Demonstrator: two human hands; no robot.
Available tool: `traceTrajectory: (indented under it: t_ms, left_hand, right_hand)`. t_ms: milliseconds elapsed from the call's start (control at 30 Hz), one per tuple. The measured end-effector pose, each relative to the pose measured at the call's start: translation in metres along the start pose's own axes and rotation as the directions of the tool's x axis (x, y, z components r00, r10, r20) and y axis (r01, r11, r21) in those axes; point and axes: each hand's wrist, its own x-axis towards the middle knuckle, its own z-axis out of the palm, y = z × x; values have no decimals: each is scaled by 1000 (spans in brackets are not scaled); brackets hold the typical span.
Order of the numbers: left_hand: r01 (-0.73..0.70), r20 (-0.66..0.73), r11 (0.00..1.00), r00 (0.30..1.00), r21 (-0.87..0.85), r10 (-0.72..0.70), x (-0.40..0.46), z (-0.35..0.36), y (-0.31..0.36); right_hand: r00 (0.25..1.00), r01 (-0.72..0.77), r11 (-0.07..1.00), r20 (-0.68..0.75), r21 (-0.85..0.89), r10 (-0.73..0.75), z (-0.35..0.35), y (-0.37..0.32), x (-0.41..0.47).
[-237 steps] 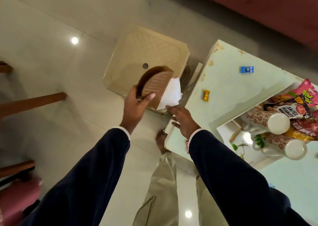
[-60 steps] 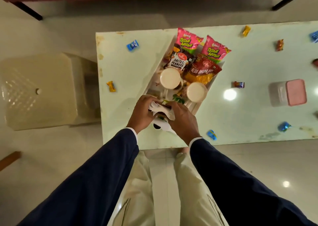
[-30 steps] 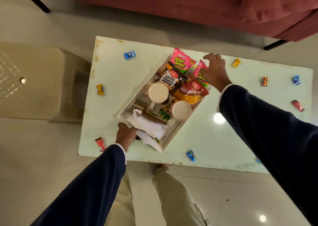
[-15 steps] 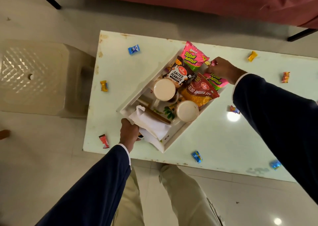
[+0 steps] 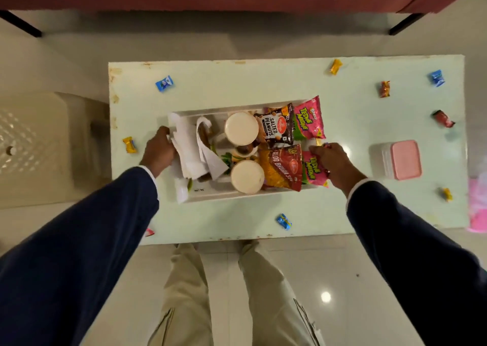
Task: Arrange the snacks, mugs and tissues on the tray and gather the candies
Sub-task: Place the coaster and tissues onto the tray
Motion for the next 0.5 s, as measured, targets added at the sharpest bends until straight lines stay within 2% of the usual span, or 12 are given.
traceTrajectory:
  t_ms: [100, 233, 500]
  left_hand:
    - [-27, -10, 999, 1000, 29, 27, 12, 0, -1]
    - [-34, -42, 999, 999, 15, 34, 18, 4, -2]
    - [-40, -31, 998, 999, -48, 39, 20, 8, -1]
  right_hand:
    - [999, -35, 995, 28, 92, 33, 8, 15, -6]
    - [997, -38, 996, 70, 80, 32, 17, 22, -4]
    - [999, -4, 998, 54, 65, 0, 19, 21, 1]
